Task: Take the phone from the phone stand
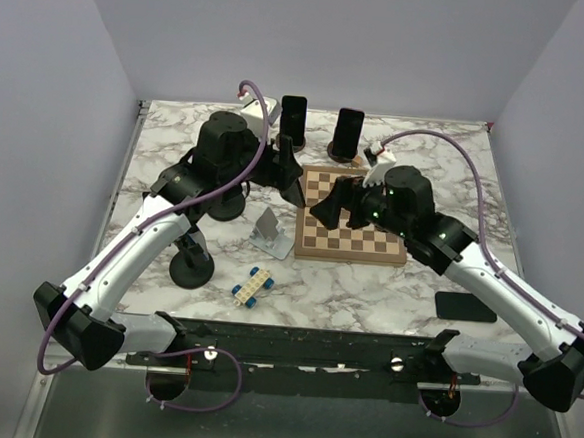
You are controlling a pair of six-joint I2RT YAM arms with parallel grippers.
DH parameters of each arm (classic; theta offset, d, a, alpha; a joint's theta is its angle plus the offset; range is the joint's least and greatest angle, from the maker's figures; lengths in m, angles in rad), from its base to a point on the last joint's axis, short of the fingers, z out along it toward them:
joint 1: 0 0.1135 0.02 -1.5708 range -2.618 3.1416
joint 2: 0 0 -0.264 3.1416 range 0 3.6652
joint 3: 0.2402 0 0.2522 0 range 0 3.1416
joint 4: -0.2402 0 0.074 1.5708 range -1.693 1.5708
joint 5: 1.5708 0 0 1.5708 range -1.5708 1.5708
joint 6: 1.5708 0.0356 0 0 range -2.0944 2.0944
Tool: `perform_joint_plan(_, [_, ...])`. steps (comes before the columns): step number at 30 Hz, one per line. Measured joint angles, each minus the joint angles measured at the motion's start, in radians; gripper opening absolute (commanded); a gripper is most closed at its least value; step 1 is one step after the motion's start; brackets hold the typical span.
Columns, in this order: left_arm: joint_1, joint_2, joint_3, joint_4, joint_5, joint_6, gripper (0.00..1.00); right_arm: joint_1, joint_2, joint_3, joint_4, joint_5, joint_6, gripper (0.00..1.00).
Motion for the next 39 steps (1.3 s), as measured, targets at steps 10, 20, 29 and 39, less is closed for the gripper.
perform_joint_plan(10, [-0.011, 0.014, -0.039, -0.029, 0.088, -0.06, 0.0, 0.152, 0.188, 0.043, -0.005, 0.09, -0.006, 0.79])
perform_joint_plan(20, [-0.032, 0.056, -0.038, -0.057, 0.109, -0.092, 0.0, 0.177, 0.177, 0.028, 0.064, 0.215, -0.014, 0.52])
perform_joint_plan(29, [-0.035, 0.078, -0.037, -0.053, 0.146, -0.113, 0.0, 0.182, 0.191, 0.014, 0.121, 0.187, -0.037, 0.01])
perform_joint_plan(39, [-0.026, 0.084, -0.037, -0.056, 0.174, -0.093, 0.99, 0.19, 0.19, -0.012, 0.165, 0.177, -0.011, 0.01])
